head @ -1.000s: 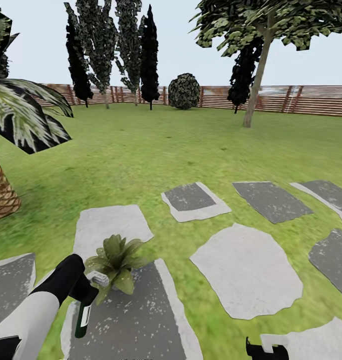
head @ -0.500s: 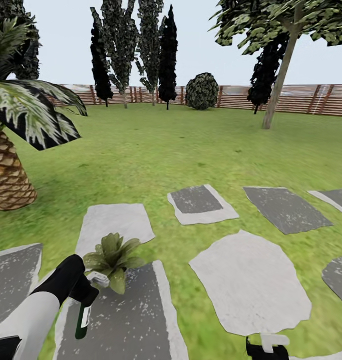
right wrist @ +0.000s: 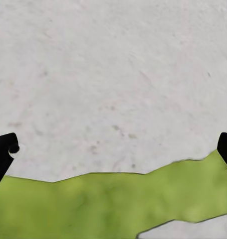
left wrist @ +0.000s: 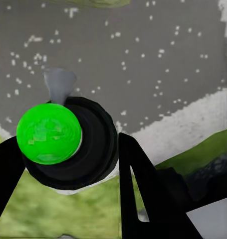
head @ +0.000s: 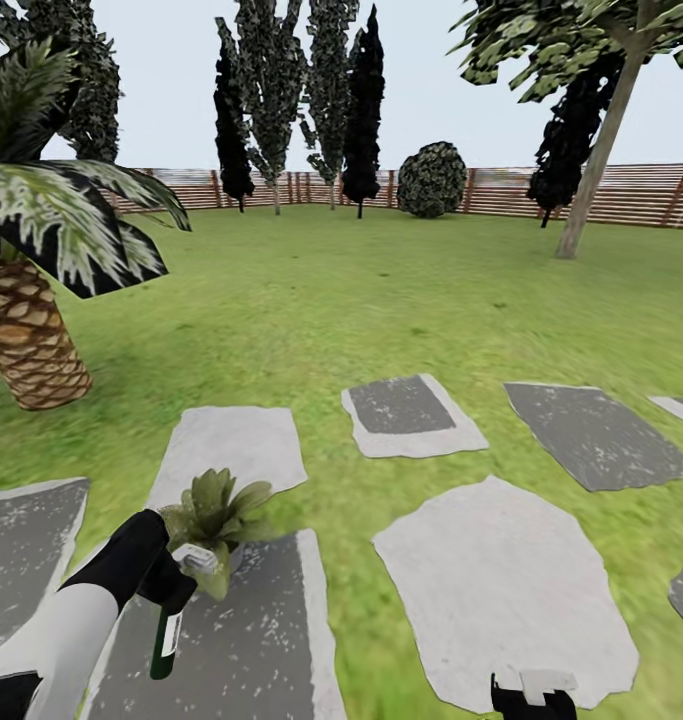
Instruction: Pick up the pesticide atomizer in the garden and spray insectifuge to fully cover both potted plants in the garden.
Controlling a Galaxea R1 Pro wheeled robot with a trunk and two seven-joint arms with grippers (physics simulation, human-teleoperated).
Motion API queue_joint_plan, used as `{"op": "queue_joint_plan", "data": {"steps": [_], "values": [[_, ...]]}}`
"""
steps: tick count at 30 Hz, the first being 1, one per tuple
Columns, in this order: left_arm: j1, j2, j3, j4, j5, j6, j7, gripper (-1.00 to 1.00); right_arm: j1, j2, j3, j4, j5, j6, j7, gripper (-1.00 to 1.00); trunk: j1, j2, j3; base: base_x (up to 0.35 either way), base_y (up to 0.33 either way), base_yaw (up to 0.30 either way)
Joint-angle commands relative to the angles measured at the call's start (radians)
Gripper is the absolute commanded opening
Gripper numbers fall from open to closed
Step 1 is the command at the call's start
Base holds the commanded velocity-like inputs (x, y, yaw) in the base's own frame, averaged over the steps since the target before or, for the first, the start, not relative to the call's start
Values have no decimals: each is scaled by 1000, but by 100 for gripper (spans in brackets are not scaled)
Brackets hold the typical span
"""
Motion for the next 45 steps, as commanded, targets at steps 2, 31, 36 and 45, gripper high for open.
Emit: {"op": "queue_joint_plan", "data": {"steps": [2, 31, 36, 45], "values": [[0, -1, 6, -1, -10, 4, -10, -100, 0, 0, -7, 1, 11, -2, -3, 100, -1, 0, -1, -217, -260, 277], [48, -5, 115, -6, -15, 0, 113, -100, 0, -1, -7, 0, 12, -2, -3, 100, -1, 0, -1, -62, -81, 76], [48, -9, 116, -1, -10, -1, 123, -100, 0, -1, -7, 0, 12, -2, -3, 100, -1, 0, -1, 273, -173, 173], [51, -8, 118, 52, -11, -4, 125, -100, 0, -1, -7, 1, 12, -2, -3, 100, -1, 0, -1, 272, -208, 269]]}}
